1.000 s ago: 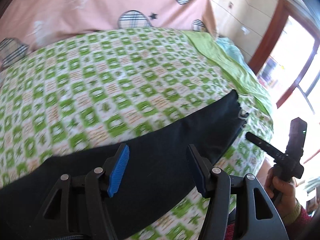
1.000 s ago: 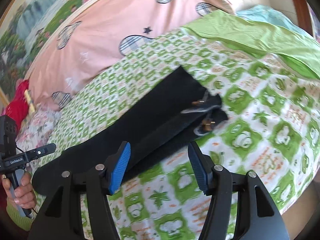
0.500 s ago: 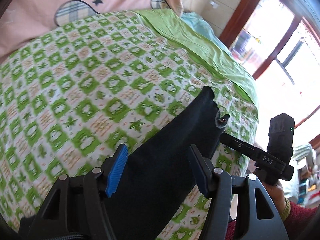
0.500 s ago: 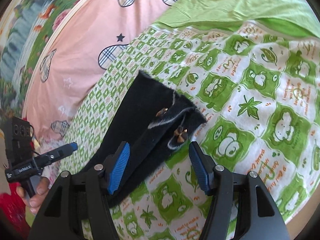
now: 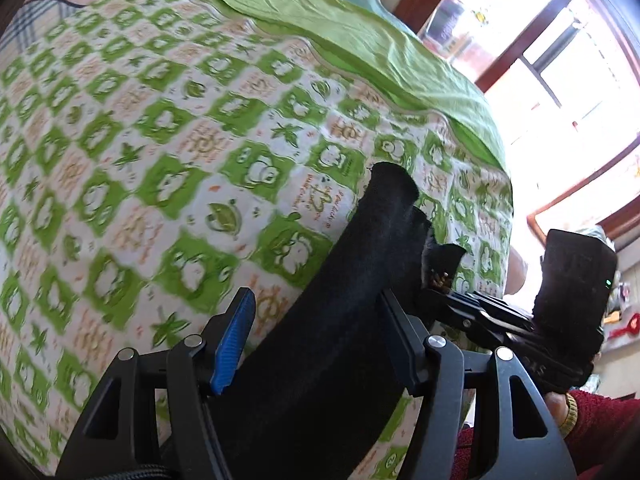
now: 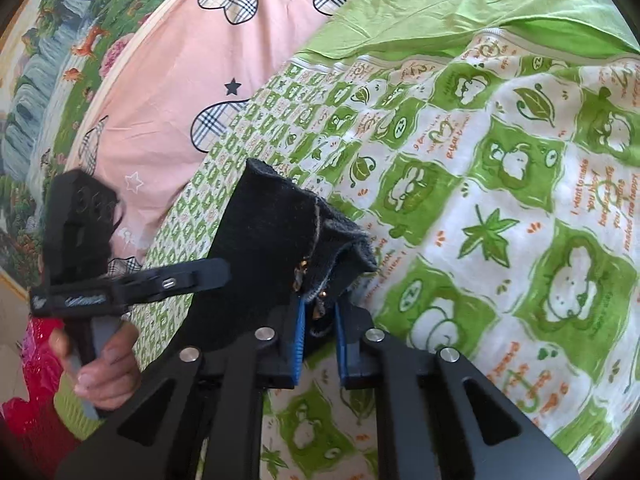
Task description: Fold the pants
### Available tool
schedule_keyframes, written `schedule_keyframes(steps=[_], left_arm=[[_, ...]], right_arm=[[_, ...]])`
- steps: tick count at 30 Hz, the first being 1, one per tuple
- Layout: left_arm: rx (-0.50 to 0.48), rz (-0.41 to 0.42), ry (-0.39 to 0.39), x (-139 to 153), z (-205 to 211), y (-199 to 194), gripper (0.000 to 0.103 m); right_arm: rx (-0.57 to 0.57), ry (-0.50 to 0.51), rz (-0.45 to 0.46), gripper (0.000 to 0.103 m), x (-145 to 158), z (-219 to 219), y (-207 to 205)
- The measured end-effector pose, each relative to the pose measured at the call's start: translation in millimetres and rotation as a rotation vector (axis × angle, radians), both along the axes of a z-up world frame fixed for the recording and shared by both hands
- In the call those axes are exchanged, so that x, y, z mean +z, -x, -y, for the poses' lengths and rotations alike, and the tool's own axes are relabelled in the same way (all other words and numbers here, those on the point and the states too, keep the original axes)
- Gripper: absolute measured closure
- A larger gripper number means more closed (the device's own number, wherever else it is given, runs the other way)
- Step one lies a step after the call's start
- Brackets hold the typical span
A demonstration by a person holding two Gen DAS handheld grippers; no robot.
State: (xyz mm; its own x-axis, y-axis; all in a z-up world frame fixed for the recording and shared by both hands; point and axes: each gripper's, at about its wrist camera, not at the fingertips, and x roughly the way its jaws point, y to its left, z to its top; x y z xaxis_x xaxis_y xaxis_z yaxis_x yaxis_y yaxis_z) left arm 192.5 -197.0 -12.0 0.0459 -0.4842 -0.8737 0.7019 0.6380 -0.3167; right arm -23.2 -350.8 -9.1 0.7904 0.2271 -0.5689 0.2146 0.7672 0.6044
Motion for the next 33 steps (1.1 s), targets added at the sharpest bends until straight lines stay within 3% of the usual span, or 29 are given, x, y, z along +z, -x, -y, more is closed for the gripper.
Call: schedule_keyframes(steps=[5, 7, 8, 12, 20, 28, 33], left_arm=[[-0.031, -0.038, -0.011, -17, 21, -4, 0.043], [-0.052, -0.048, 0.018, -18, 26, -5, 0.059], [-0.06, -0.059, 0.03, -18, 27, -6, 0.073], [-0.064, -0.055, 0.058, -14, 29, -1, 0.086], [-0.029, 0.016, 0.147, 30, -2, 18, 0.092], [0.038, 0.113, 0.224, 80, -65, 50, 0.092], [0.108, 0.154, 0.264, 98, -118, 70, 0.093]], right_arm=[[0.017, 0.008, 0.018, 0.09, -1, 2, 5], [0.022, 0.015, 0.02, 0.09, -2, 2, 5], [0.025, 0.018, 0.024, 0.09, -2, 2, 5], [0.032, 0.015, 0.033, 0.09, 0, 1, 6], [0.105, 0.008, 0.14, 0.09, 30, -13, 8], [0.324, -0.013, 0.287, 0.09, 71, -64, 4], [0.437, -0.032, 0.321, 0.09, 81, -98, -1]])
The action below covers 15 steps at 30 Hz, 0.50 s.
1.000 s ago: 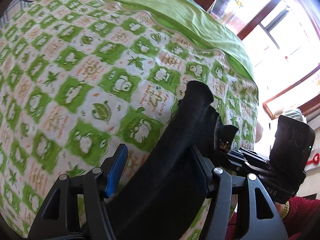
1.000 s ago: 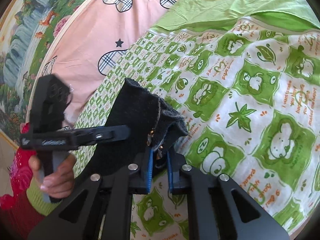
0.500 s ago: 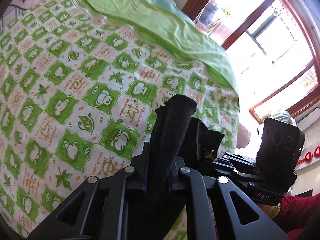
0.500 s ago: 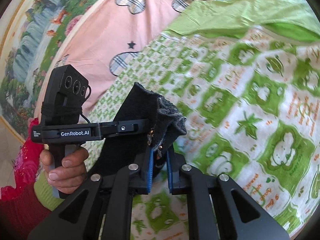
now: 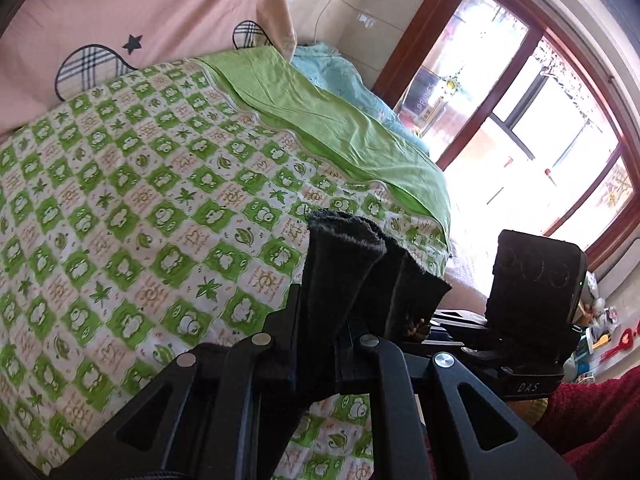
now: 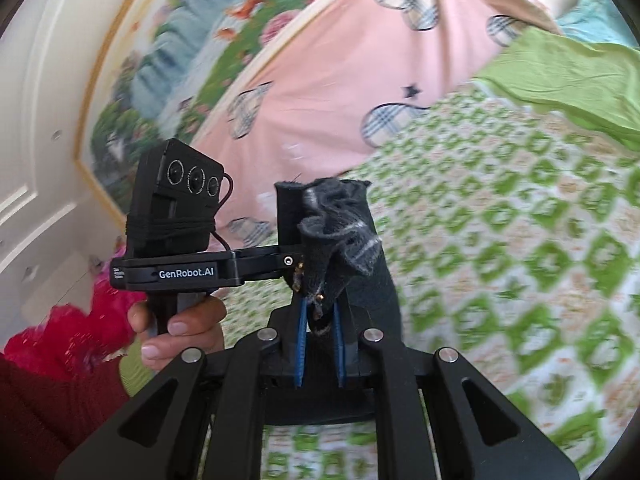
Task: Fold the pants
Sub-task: 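Lift the black pants bundle with both grippers and fold it in half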
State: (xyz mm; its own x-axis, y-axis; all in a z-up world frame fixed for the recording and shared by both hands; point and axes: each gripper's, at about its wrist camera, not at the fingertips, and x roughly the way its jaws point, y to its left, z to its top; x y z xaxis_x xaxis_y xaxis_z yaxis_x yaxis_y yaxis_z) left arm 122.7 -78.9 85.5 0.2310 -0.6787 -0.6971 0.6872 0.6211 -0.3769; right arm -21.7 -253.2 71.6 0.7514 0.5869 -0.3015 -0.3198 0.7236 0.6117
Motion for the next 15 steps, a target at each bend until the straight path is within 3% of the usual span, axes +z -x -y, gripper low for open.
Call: schedule_keyframes(steps=[6, 15], left_arm=[[0.092, 0.003, 0.028, -5, -51, 18, 0.092], [0.206, -0.028, 0.065, -35, -109, 33, 0.092]], right_arm=[[0.095, 0.032, -0.007, 0.09, -2, -39, -5], [0.199, 0.074, -0.044, 0.09, -23, -86, -13]])
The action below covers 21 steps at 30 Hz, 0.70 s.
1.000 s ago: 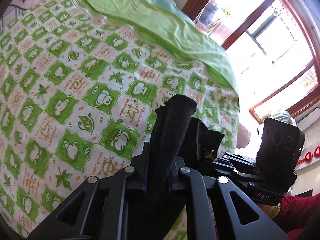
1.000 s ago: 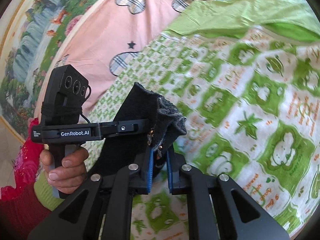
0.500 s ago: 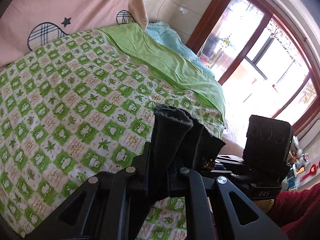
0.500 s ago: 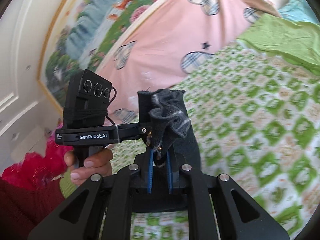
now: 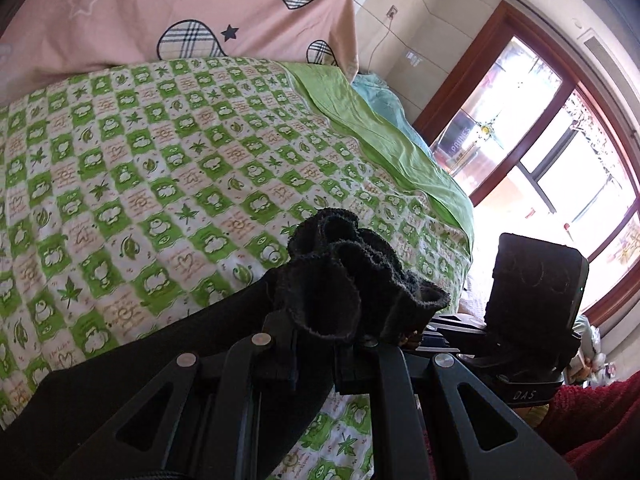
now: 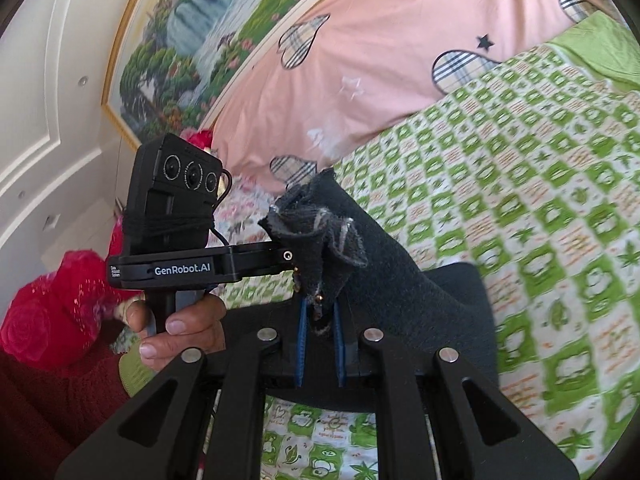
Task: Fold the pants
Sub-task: 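Lift the black pants bundle with both grippers and fold it in half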
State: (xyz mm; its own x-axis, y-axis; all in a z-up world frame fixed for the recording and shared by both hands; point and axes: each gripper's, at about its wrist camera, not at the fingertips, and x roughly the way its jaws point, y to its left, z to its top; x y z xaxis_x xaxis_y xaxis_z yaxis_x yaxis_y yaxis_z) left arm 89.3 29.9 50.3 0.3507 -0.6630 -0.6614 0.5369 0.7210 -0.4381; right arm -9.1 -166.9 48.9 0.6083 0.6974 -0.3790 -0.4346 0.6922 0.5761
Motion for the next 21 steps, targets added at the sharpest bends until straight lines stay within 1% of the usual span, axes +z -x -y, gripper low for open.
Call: schedule_keyframes(steps=[10, 15, 21], left_arm=[[0.114, -0.089, -0.038, -60, -42, 9, 0.093], [0.166, -0.13, -0.025, -77, -60, 14, 0.093], [0.219, -0.147, -0.002, -85, -78, 21, 0.093]], right_arm=[[0.082, 0.091, -0.092, 0.089, -48, -42, -10], [0.117, 0.137, -0.119, 0.088, -61, -57, -12], [0.163, 0.201, -0.112, 0.087, -62, -73, -9]])
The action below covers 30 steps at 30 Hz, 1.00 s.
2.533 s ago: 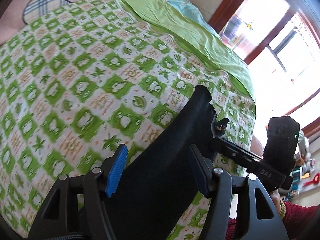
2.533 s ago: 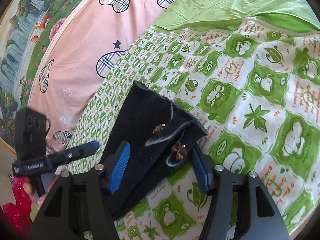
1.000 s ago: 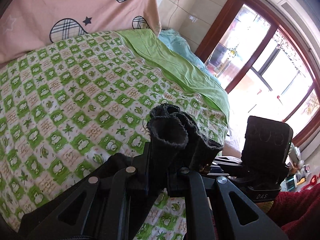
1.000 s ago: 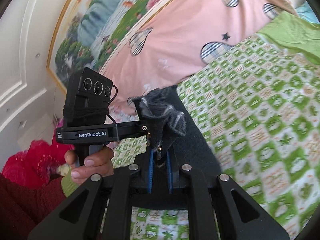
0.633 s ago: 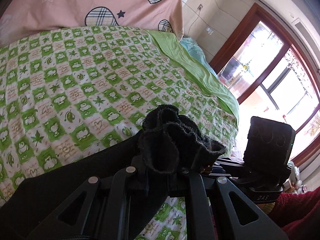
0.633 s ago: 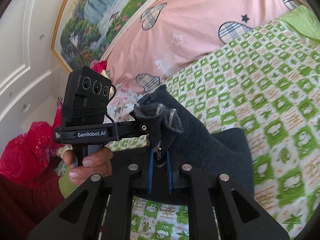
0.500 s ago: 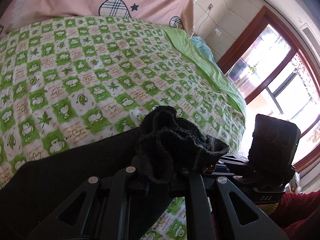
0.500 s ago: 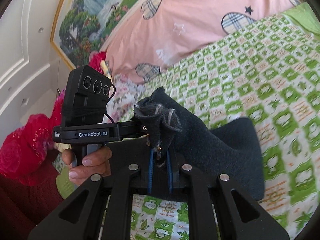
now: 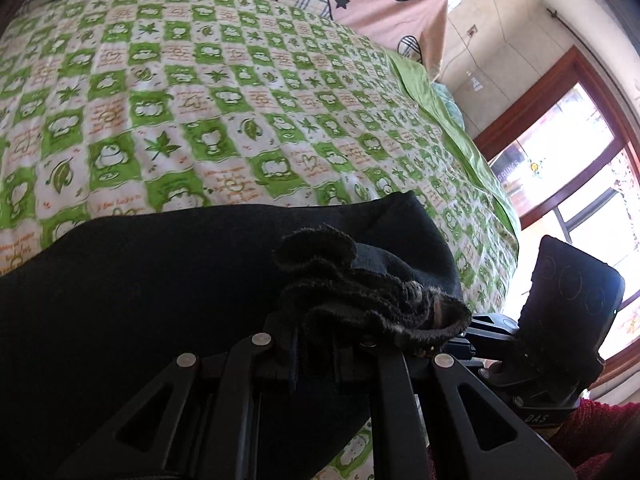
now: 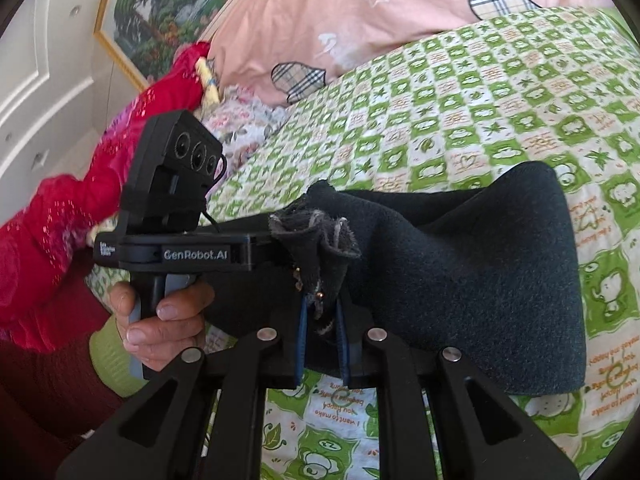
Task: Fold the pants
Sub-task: 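Lift the black pants bundle with both grippers and fold it in half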
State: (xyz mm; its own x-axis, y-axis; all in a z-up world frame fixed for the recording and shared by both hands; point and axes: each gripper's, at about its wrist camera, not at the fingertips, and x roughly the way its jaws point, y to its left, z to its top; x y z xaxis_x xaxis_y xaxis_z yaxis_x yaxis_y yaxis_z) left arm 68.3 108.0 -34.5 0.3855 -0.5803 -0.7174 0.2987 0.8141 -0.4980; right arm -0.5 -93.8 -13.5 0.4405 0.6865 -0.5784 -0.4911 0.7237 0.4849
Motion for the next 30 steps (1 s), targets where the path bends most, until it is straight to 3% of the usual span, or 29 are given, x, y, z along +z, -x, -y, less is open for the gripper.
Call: schedule_keyframes(steps=[5, 8, 11, 13, 16, 20, 27, 30], left_arm=[[0.038, 0.003, -0.005, 0, -10, 8, 0.093], [0.069, 0.004, 0.0, 2, -17, 15, 0.093], [0.108, 0.0, 0.02, 5, -27, 22, 0.093], [0.136, -0.004, 0.034, 8, -35, 29, 0.092], [0.164, -0.01, 0.062, 13, -45, 38, 0.085], [0.187, -0.02, 0.071, 19, -49, 47, 0.062], [0.196, -0.04, 0.115, 28, -40, 49, 0.05], [0.206, -0.06, 0.08, 28, -29, 41, 0.046]], right_arm=[[0.027, 0.075, 0.009, 0.086, -1, -12, 2], [0.04, 0.073, -0.004, 0.077, -2, -13, 2], [0.078, 0.068, -0.009, 0.061, -1, -18, 6], [0.097, 0.072, -0.003, 0.06, 0, -22, 9], [0.113, 0.054, -0.009, 0.06, 3, -22, 14], [0.105, 0.017, 0.015, 0.06, 17, -12, 18], [0.005, -0.011, 0.082, 0.06, 43, 17, 10], [-0.07, 0.038, 0.109, 0.06, 49, 32, 2]])
